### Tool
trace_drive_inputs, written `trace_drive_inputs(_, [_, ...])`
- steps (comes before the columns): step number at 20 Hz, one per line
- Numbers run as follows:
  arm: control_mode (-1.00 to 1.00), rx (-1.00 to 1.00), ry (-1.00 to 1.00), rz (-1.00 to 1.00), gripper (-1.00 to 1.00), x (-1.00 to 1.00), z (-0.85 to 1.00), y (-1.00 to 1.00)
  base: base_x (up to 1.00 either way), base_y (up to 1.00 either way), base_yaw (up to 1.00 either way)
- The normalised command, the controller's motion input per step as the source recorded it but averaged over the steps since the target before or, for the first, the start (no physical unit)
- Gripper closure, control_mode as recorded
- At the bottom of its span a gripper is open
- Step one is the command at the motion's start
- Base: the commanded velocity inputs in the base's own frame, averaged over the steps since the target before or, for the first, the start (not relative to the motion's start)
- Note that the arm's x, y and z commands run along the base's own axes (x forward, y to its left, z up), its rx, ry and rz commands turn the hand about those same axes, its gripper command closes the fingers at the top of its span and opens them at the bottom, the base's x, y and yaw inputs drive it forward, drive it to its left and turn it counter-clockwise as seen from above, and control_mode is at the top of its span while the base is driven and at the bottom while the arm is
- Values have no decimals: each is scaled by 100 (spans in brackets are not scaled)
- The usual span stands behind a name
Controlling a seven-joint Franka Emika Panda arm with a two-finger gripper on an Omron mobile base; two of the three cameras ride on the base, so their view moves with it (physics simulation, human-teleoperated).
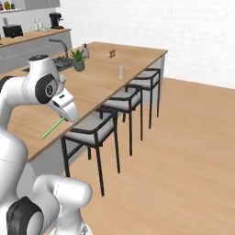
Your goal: Take a straw from the drawer in front and place it inside the glass cup on the dining counter.
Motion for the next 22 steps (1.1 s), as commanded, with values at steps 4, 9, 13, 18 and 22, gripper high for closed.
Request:
trace_drive_inputs(4, [100, 0, 0, 0, 100, 0, 0, 0, 66, -91, 46])
trace_drive_inputs(9, [100, 0, 0, 0, 100, 0, 0, 0, 60, -100, 39])
trace_drive_inputs(13, [100, 0, 0, 0, 100, 0, 0, 0, 43, -100, 40])
trace_drive_inputs(18, [100, 0, 0, 0, 100, 0, 0, 0, 42, -95, 44])
trace_drive_inputs(22, [100, 0, 0, 0, 100, 0, 0, 0, 39, -90, 47])
